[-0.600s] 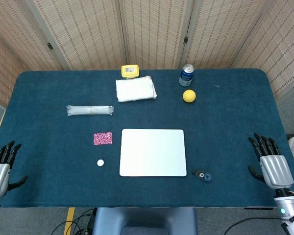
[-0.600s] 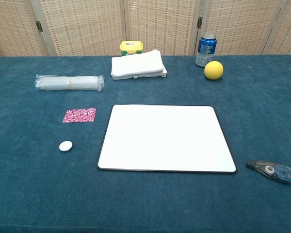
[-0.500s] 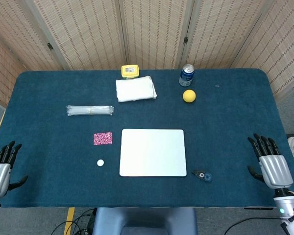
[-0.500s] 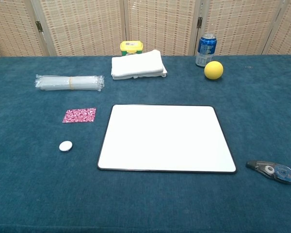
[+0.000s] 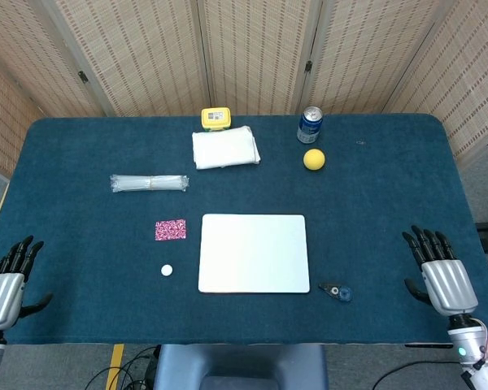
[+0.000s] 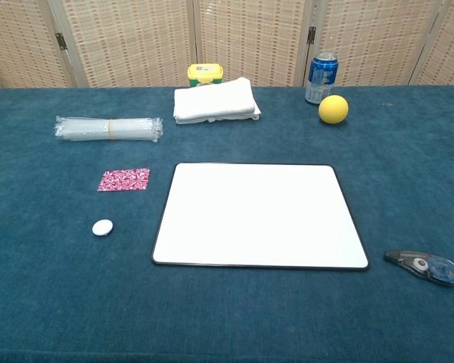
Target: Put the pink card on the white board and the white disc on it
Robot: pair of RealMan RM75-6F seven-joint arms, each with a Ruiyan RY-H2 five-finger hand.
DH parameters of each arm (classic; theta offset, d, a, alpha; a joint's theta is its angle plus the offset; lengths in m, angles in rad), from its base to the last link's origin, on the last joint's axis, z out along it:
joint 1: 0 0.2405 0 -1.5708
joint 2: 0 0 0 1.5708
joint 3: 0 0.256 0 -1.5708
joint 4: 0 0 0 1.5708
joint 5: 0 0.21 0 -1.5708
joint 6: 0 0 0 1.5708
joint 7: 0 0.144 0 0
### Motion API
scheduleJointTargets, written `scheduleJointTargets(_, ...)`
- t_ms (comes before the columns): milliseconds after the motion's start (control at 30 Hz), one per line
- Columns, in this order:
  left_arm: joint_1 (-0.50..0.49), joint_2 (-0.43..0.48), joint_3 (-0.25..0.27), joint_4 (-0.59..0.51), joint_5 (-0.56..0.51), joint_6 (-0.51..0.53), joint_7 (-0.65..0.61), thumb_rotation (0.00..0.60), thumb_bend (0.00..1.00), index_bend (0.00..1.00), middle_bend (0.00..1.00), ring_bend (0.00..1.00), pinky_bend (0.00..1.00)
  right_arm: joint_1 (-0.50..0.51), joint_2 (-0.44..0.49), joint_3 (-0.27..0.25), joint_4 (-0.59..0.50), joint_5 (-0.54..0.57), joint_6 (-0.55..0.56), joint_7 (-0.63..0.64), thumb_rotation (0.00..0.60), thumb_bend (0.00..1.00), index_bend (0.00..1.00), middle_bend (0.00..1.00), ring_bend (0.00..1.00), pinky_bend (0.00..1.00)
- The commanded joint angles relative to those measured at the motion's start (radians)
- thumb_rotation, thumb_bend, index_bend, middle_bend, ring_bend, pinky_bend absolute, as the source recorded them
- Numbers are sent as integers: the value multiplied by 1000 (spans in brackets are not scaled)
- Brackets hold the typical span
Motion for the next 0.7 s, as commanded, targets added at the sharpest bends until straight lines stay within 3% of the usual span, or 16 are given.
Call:
scheduleJointTargets(33, 13, -13, -3, -19, 18, 48, 40, 600, 272, 25, 455, 323, 349, 2, 3, -2, -9, -10, 5, 10, 600, 211, 0, 0, 0, 0)
scheduleJointTargets(100, 11, -7, -2, -56, 27, 54, 64, 600, 272, 110, 783, 589, 577, 3, 2, -4, -9, -19, 7, 11, 600, 211, 0, 0, 0, 0)
scheduleJointTargets(167, 2, 13, -6, -129, 8, 32, 104, 600, 272, 204, 958, 771, 732, 7, 2, -9, -10, -21, -4, 5, 600, 211, 0, 0, 0, 0)
scheduleJointTargets(200, -4, 29, -6, -173, -9, 14, 131, 600, 272, 242, 998, 842, 802, 9, 3, -10, -11, -20, -9, 3, 600, 211, 0, 0, 0, 0)
scheduleJointTargets(367, -58, 72, -48, -379, -133, -36, 369, 600, 272, 244, 1000, 926, 908, 13, 10, -15, -21, -23, -19, 10, 600, 211, 0, 0, 0, 0)
scheduleJointTargets(567, -171, -28, -105, -510, -411, -77, 676, 600, 272, 267, 1000, 966, 961, 16, 26, -27, -26, -36, -30, 53, 600, 213, 0, 0, 0, 0)
scheduleJointTargets(700, -259, -119, -146, -515, -530, -61, 807, 600, 272, 278, 1000, 966, 962, 21, 46, -32, -26, -47, -37, 96, 600, 213, 0, 0, 0, 0)
